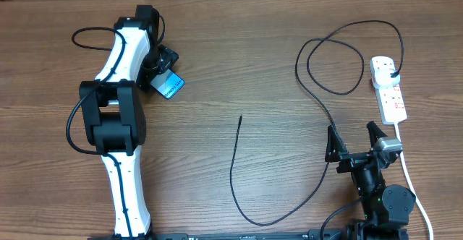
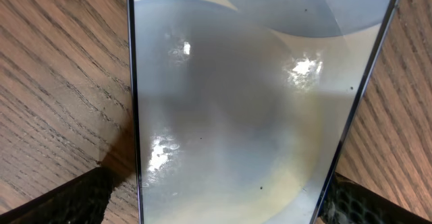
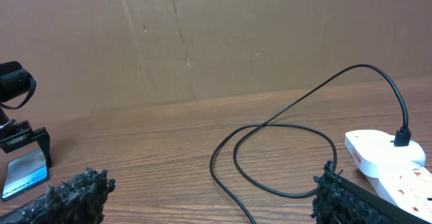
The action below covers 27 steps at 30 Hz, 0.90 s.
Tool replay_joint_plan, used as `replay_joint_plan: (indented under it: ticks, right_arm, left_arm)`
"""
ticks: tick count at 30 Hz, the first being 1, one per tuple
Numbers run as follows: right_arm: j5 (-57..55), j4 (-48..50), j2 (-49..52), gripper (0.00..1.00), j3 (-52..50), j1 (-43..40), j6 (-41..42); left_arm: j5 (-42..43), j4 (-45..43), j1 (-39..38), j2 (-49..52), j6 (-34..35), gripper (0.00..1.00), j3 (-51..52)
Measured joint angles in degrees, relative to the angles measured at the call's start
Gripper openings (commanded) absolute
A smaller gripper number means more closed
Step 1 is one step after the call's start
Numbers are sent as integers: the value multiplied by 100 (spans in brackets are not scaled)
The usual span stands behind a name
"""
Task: Plug charger to phone and switch on socket
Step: 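Close the left gripper on the phone's long edges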
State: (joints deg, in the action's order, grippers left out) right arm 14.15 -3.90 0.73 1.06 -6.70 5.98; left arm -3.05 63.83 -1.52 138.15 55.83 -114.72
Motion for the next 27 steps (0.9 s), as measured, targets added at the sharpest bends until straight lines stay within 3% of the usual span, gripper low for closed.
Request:
replay_joint_plan:
  ticks: [27]
  right_arm:
    - [-2, 4, 0, 100, 0, 0, -2]
  left_arm:
    - [2, -81, 55, -13, 127, 100, 33]
